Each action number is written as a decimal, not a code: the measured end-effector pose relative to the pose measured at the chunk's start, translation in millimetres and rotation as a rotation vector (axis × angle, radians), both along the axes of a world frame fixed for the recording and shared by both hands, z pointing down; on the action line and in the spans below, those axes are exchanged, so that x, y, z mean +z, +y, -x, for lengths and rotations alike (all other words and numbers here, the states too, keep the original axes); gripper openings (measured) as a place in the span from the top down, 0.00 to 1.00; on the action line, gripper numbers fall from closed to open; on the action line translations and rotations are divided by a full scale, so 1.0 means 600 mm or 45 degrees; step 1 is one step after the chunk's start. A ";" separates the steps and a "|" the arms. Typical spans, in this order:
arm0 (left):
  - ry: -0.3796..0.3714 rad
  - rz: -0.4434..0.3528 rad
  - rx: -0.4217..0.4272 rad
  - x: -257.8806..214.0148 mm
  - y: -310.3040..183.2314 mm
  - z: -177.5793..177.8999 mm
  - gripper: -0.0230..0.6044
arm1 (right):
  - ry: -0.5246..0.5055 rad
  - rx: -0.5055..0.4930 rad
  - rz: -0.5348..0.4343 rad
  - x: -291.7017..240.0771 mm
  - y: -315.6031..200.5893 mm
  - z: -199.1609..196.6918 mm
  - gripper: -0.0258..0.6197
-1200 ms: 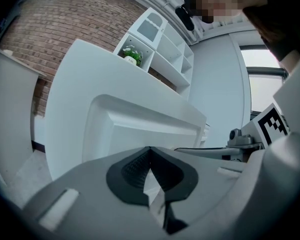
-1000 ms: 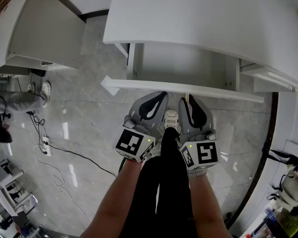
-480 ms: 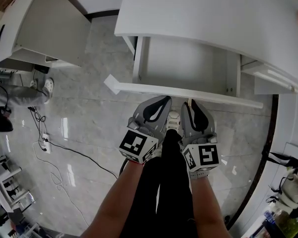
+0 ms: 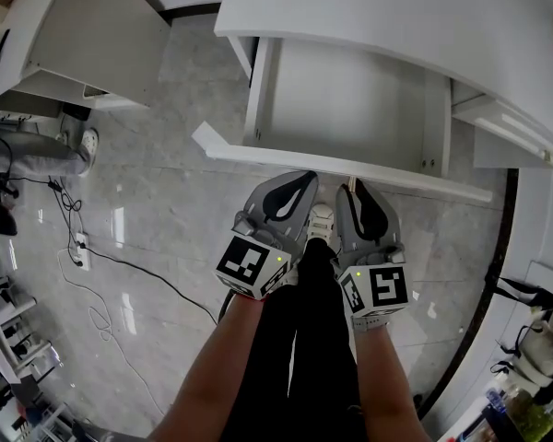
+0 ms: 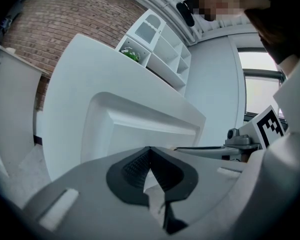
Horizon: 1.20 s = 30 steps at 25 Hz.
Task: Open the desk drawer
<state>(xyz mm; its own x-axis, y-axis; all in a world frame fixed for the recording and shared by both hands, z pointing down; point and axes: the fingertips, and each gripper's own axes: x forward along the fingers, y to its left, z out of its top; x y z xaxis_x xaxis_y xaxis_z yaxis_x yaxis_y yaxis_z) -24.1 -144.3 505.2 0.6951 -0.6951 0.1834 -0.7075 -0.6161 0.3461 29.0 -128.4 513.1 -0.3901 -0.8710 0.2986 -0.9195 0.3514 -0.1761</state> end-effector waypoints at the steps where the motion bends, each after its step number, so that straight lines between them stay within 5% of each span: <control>1: -0.006 0.000 0.001 0.000 0.003 0.001 0.96 | -0.001 -0.003 0.000 0.000 0.003 0.001 0.83; 30: 0.043 0.000 -0.028 0.005 0.042 0.006 0.96 | -0.008 -0.056 -0.029 0.000 0.043 0.008 0.83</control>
<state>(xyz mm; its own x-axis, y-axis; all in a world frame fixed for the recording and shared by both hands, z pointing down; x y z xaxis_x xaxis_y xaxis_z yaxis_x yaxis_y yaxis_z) -27.5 -119.2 508.3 0.6851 -0.7106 0.1601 -0.7091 -0.6004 0.3697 24.1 -102.9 513.2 -0.4300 -0.8596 0.2759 -0.9019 0.3955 -0.1735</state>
